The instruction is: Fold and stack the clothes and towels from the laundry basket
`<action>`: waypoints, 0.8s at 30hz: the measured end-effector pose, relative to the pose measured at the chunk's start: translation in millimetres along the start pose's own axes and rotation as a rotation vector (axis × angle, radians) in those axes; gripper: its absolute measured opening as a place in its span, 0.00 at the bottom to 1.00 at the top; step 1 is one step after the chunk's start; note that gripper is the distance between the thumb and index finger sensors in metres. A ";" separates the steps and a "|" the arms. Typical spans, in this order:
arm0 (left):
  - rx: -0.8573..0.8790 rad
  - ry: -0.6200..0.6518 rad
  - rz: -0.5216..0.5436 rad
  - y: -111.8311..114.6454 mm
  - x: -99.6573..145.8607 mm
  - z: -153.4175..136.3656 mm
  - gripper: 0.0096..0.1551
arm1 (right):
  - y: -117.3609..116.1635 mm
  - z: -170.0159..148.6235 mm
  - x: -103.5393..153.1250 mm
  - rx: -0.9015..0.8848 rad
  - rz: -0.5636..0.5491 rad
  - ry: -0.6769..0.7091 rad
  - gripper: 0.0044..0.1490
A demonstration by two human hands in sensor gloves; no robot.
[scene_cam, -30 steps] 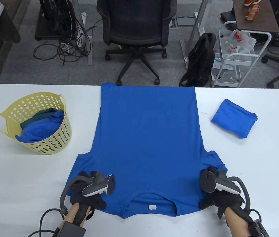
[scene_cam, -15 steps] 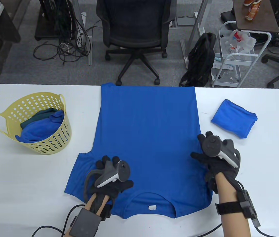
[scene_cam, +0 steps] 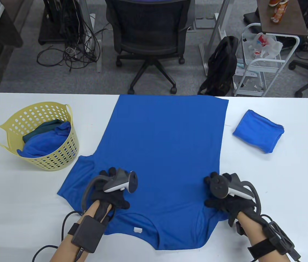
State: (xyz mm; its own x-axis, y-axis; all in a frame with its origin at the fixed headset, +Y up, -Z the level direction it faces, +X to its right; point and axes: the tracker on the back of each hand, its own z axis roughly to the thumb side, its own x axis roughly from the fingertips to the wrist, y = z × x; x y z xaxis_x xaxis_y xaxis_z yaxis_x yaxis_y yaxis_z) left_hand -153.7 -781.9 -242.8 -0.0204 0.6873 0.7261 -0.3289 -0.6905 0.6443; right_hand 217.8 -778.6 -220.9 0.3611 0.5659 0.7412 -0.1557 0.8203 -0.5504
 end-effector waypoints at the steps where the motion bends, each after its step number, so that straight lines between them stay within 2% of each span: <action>1: 0.000 0.002 -0.003 0.0 3.3 -4.8 0.72 | 4.0 6.3 4.4 0.037 -0.005 0.036 0.53; 3: 0.025 0.002 0.067 -0.9 11.5 -9.5 0.69 | 19.7 9.6 4.5 0.058 -0.084 0.054 0.49; 5: 0.115 -0.038 0.168 -1.9 20.1 -5.8 0.68 | 40.3 1.2 -7.2 0.016 -0.206 -0.022 0.47; 6: 0.158 -0.037 0.164 -1.2 21.2 1.5 0.69 | 51.3 -7.2 -20.7 -0.022 -0.273 -0.083 0.47; 7: 0.166 -0.027 0.139 -0.3 20.3 7.2 0.70 | 55.9 -12.2 -30.1 -0.049 -0.293 -0.121 0.48; 10: 0.158 0.020 0.001 6.7 10.5 29.0 0.71 | 57.1 -26.5 -64.4 -0.113 -0.220 -0.265 0.49; 12: 0.139 0.018 -0.018 10.4 4.5 33.9 0.73 | 50.7 -24.2 -74.2 -0.092 -0.124 -0.280 0.48; 13: 0.119 0.031 -0.001 8.9 4.0 31.0 0.73 | 46.3 -16.5 -76.3 -0.044 -0.102 -0.266 0.51; 15: 0.098 0.024 0.001 4.5 0.0 20.6 0.71 | 44.3 -1.5 -69.2 0.059 -0.189 -0.215 0.50; 16: 0.076 0.014 -0.016 2.6 -2.1 15.5 0.72 | 43.3 5.4 -64.6 0.099 -0.198 -0.179 0.51; 21: -0.084 -0.142 0.003 -0.6 1.0 -12.3 0.68 | 26.4 49.9 -19.8 0.214 -0.051 0.010 0.51; 23: -0.140 -0.167 0.022 1.6 9.3 -16.6 0.65 | 30.2 54.9 -7.1 0.236 -0.054 0.075 0.48; 24: -0.133 -0.171 0.057 1.8 13.2 -19.0 0.61 | 36.9 50.3 -6.3 0.212 -0.089 0.072 0.47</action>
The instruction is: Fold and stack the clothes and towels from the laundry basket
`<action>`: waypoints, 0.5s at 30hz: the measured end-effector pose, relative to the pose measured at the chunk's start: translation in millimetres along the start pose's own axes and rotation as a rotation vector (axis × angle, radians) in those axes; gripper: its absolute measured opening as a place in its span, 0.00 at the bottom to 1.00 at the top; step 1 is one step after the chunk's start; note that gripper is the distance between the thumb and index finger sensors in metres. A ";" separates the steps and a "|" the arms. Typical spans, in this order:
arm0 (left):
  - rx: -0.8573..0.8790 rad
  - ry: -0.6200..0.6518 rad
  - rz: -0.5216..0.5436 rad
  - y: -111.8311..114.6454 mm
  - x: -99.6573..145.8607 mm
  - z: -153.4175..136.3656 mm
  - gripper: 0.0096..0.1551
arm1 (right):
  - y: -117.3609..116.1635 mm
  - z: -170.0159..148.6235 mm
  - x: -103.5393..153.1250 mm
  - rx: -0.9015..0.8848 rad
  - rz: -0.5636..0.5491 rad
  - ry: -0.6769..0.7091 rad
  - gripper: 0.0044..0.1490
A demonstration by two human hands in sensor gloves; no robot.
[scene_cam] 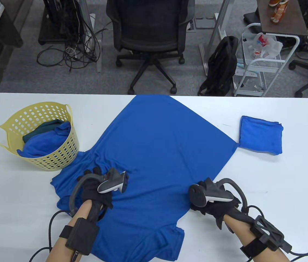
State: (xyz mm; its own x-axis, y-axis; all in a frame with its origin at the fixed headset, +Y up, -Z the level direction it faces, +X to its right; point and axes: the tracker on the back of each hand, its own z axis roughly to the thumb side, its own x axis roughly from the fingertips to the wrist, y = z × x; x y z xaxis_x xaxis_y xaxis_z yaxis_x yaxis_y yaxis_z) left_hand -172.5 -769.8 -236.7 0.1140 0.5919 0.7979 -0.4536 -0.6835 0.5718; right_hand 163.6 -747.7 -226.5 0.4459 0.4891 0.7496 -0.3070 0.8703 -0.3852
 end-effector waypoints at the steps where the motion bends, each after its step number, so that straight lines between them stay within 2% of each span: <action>1: 0.052 -0.014 0.034 -0.1 3.2 -2.9 0.62 | 4.8 -8.1 -1.9 -0.036 -0.047 -0.040 0.47; 3: 0.234 -0.021 0.058 1.1 6.8 -4.1 0.64 | 11.4 -31.7 -14.0 -0.123 -0.180 -0.141 0.46; 5: 0.358 0.032 -0.020 3.9 5.0 2.1 0.68 | 7.0 -54.3 -33.3 -0.217 -0.236 -0.243 0.47; 7: 0.362 0.065 -0.069 7.4 2.3 11.3 0.69 | -5.4 -67.7 -49.9 -0.286 -0.120 -0.360 0.49; 9: 0.310 0.062 -0.073 12.4 -3.7 18.0 0.69 | -15.5 -67.9 -57.1 -0.286 -0.026 -0.368 0.49; 10: 0.275 0.056 -0.079 13.6 -6.9 18.6 0.70 | -18.8 -63.4 -57.3 -0.270 -0.004 -0.355 0.52; 12: 0.319 0.107 -0.074 11.0 -13.7 14.5 0.71 | -18.9 -49.4 -45.9 -0.161 -0.068 -0.318 0.51; 15: 0.340 0.150 -0.063 -1.5 -31.1 9.6 0.70 | -20.0 -29.1 -15.7 -0.092 0.006 -0.272 0.51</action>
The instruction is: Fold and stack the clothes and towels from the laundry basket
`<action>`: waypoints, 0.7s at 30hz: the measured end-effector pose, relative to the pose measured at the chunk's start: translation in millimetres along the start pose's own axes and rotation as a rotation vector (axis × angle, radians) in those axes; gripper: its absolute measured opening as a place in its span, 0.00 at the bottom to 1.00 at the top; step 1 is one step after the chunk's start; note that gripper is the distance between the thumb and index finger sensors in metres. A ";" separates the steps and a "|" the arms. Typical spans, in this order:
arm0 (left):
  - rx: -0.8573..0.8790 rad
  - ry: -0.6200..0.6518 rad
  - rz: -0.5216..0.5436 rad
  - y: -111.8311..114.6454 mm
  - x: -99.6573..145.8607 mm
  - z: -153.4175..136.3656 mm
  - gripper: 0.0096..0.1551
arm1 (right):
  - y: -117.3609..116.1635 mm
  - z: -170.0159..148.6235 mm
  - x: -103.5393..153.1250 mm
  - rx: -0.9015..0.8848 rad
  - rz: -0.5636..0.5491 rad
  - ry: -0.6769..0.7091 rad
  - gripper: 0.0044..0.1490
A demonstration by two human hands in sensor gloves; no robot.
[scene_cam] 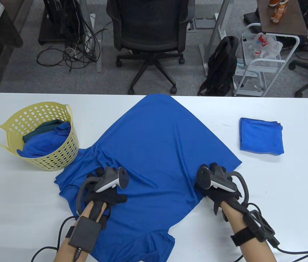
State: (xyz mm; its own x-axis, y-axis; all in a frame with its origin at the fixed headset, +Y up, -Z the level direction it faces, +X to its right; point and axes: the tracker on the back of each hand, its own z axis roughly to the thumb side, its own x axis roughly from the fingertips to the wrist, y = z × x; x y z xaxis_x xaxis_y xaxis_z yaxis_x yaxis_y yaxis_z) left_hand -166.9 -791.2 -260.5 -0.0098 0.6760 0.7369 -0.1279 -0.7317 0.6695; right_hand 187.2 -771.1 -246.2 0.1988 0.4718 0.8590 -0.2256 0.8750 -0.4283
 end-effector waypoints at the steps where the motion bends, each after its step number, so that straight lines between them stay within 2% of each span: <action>1: -0.016 0.017 0.005 -5.9 -5.4 -0.1 0.70 | -1.0 2.4 10.4 0.019 0.019 0.008 0.50; 4: -0.089 0.044 0.066 -28.4 -23.2 0.6 0.66 | -4.5 4.5 47.3 0.068 0.094 0.059 0.49; 6: -0.148 -0.007 0.148 -37.5 -20.0 3.5 0.64 | -1.5 -8.0 56.4 0.020 0.076 0.060 0.46; 8: -0.147 -0.048 0.236 -37.2 -7.4 5.3 0.61 | 3.6 -32.4 55.1 -0.073 -0.055 0.009 0.47; 9: -0.134 -0.054 0.261 -33.1 2.9 4.9 0.62 | 4.3 -43.5 50.7 -0.106 -0.121 0.004 0.48; 11: -0.075 -0.073 0.204 -18.4 21.4 1.7 0.64 | 0.1 -66.3 32.1 -0.195 -0.195 0.036 0.53; 12: -0.054 -0.071 0.160 -10.3 27.7 -0.9 0.66 | -3.4 -73.4 22.7 -0.248 -0.175 0.039 0.54; 14: -0.027 -0.063 0.044 14.4 38.4 -11.4 0.68 | -17.9 -85.1 -0.3 -0.406 -0.010 0.018 0.58; 16: -0.015 -0.064 0.001 33.8 40.8 -23.5 0.68 | -28.9 -87.5 -10.0 -0.431 0.093 -0.008 0.59; 18: 0.012 -0.028 -0.008 45.7 38.1 -34.9 0.69 | -33.6 -85.3 -7.4 -0.337 0.163 -0.052 0.60; 20: 0.076 0.010 0.020 47.8 35.4 -42.7 0.70 | -34.0 -80.8 3.9 -0.273 0.131 -0.062 0.61; 21: 0.081 0.016 0.021 46.7 32.7 -45.5 0.70 | -35.3 -77.5 12.2 -0.237 0.154 -0.072 0.62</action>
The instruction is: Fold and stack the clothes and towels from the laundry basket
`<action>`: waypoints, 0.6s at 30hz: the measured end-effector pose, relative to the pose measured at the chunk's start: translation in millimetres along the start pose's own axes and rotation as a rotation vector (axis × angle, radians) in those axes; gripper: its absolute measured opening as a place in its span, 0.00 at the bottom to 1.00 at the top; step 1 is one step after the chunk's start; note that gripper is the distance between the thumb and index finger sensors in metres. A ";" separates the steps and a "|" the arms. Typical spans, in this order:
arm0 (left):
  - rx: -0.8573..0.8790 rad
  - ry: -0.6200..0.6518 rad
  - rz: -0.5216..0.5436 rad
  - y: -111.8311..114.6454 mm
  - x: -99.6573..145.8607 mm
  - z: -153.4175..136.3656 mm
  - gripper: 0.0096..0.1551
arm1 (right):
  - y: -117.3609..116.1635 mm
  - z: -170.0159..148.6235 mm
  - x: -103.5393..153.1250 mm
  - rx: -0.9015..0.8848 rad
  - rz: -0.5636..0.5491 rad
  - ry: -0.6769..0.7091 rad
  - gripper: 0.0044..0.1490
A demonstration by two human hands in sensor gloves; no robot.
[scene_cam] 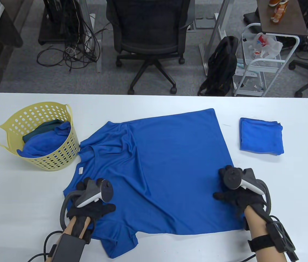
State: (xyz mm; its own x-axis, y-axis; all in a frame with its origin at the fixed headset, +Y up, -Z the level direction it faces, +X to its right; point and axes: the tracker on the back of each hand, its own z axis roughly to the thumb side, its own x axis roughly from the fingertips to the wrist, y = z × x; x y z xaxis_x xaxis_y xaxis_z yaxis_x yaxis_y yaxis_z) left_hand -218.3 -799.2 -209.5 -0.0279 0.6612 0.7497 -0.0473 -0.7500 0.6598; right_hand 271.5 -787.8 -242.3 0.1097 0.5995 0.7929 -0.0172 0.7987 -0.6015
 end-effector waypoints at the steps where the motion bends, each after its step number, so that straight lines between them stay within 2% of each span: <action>1: -0.001 0.003 -0.006 -0.9 -2.1 -1.7 0.70 | -1.7 0.8 4.7 0.023 0.017 -0.008 0.62; 5: -0.012 0.026 -0.010 -0.1 -4.5 -7.0 0.70 | -12.8 -2.1 29.8 0.083 0.007 -0.059 0.63; 10: -0.062 0.051 -0.007 12.7 13.0 -9.9 0.68 | -23.1 -12.6 40.4 0.062 -0.013 -0.092 0.63; 14: -0.030 0.056 0.061 7.7 31.5 -25.6 0.62 | -25.7 -19.0 41.0 0.014 -0.001 -0.096 0.64; 18: 0.060 0.076 0.163 3.0 41.8 -49.8 0.51 | -28.1 -25.0 41.6 -0.028 -0.013 -0.084 0.64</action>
State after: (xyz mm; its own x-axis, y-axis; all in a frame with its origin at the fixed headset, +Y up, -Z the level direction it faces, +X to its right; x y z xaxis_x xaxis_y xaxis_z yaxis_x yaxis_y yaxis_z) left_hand -269.4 -773.0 -178.7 -0.1058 0.5287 0.8422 0.0240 -0.8454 0.5337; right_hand 301.4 -786.6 -194.9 0.0259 0.5927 0.8050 0.0120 0.8051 -0.5931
